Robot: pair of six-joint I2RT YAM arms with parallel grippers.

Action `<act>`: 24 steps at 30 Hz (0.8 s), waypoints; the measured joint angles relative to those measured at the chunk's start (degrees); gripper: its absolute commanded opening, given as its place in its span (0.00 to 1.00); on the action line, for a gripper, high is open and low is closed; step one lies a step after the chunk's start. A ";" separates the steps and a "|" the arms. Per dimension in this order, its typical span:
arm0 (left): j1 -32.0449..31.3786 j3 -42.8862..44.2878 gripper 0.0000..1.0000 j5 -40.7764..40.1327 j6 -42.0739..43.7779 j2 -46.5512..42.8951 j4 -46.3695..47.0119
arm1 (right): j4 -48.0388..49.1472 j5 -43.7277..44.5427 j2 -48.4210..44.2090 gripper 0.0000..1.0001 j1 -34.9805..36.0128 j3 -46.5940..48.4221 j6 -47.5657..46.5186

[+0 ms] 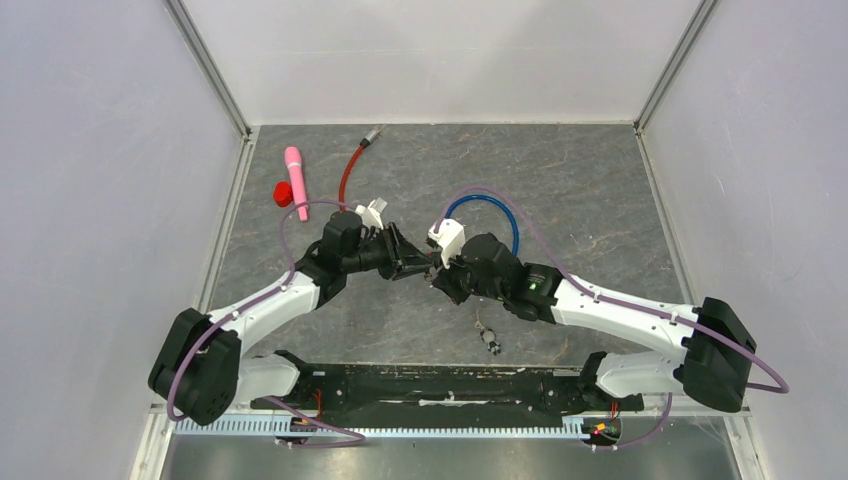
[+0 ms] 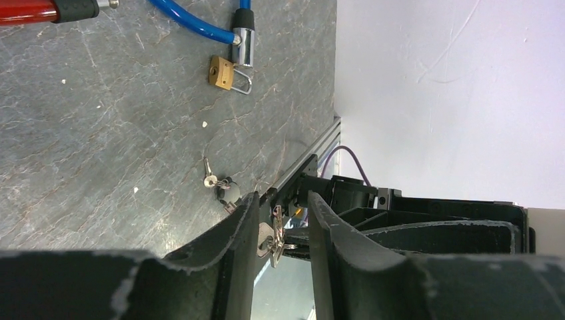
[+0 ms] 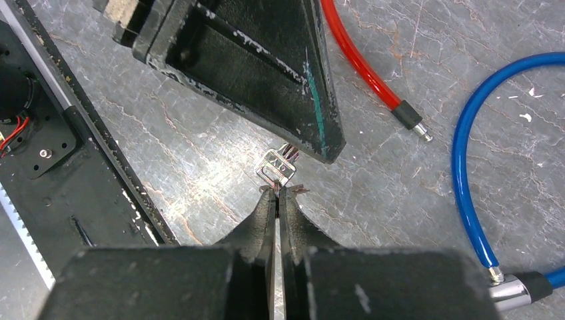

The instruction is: Unlock with the key

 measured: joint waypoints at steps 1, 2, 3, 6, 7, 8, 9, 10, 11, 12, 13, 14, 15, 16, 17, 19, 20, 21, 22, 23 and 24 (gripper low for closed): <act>-0.15 0.00 0.30 0.02 -0.04 0.15 0.11 | 0.24 0.00 -0.02 0.00 0.00 -0.09 0.02; -0.33 0.02 0.25 0.00 -0.09 0.31 0.24 | 0.33 0.00 -0.07 0.00 0.00 -0.15 0.02; -0.48 0.02 0.19 0.00 -0.13 0.42 0.26 | 0.42 0.00 -0.09 0.00 0.00 -0.22 0.02; -0.90 0.02 0.02 0.02 -0.35 0.52 0.28 | 0.90 0.02 -0.55 0.00 0.00 -0.74 0.04; -0.94 0.04 0.02 0.00 -0.42 0.52 0.28 | 1.01 0.04 -0.72 0.02 0.00 -0.92 0.04; -0.96 0.04 0.02 0.00 -0.39 0.52 0.28 | 1.20 0.15 -0.94 0.04 0.00 -1.18 0.20; -0.98 0.07 0.02 -0.02 -0.39 0.50 0.31 | 1.51 0.24 -1.11 0.07 0.00 -1.46 0.48; -1.01 0.07 0.02 -0.04 -0.37 0.48 0.33 | 1.99 0.42 -1.38 0.10 0.00 -1.88 0.74; -1.05 0.07 0.02 -0.07 -0.35 0.42 0.31 | 2.67 0.57 -1.79 0.15 0.00 -2.51 1.16; -1.05 0.07 0.02 -0.22 -0.28 0.17 0.26 | 3.15 0.70 -2.23 0.21 -0.07 -3.02 1.66; -1.07 0.07 0.02 -0.42 0.00 -0.17 0.24 | 3.76 0.68 -2.82 0.24 -0.15 -3.72 2.16; -1.09 0.11 0.02 -0.90 0.55 -0.76 0.22 | 4.79 0.63 -3.72 0.26 -0.31 -4.68 2.82; -1.09 0.31 0.02 -1.38 1.16 -1.38 0.15 | 5.46 0.68 -4.44 0.28 -0.50 -5.38 3.26; -1.09 0.68 0.02 -1.73 2.01 -2.01 -0.11 | 6.91 0.52 -5.44 0.30 -0.90 -6.45 3.85; -1.09 1.18 0.02 -2.29 3.02 -2.64 -0.39 | 8.31 0.28 -6.54 0.33 -1.49 -7.61 4.66; -1.09 2.99 0.02 -3.61 6.34 -4.02 -1.03 | 12.20 -1.44 -9.14 0.37 -3.37 -10.45 5.73; -1.09 3.30 0.02 -3.78 6.84 -4.68 -1.01 | 14.40 -2.34 -10.25 0.45 -4.31 -11.89 5.99; -1.09 4.17 0.02 -4.44 8.35 -5.40 -1.05 | 17.25 -3.43 -11.67 0.52 -5.60 -13.75 6.60; -1.09 5.11 0.02 -4.76 9.88 -5.99 -1.01 | 18.80 -4.17 -12.63 0.54 -6.49 -14.91 7.58; -1.09 6.08 0.02 -5.22 11.19 -6.45 -0.79 | 20.81 -5.46 -13.57 0.55 -8.11 -16.13 9.03; -1.09 6.75 0.02 -5.57 12.02 -6.78 -0.33 | 22.49 -7.28 -14.14 0.55 -9.90 -16.90 10.62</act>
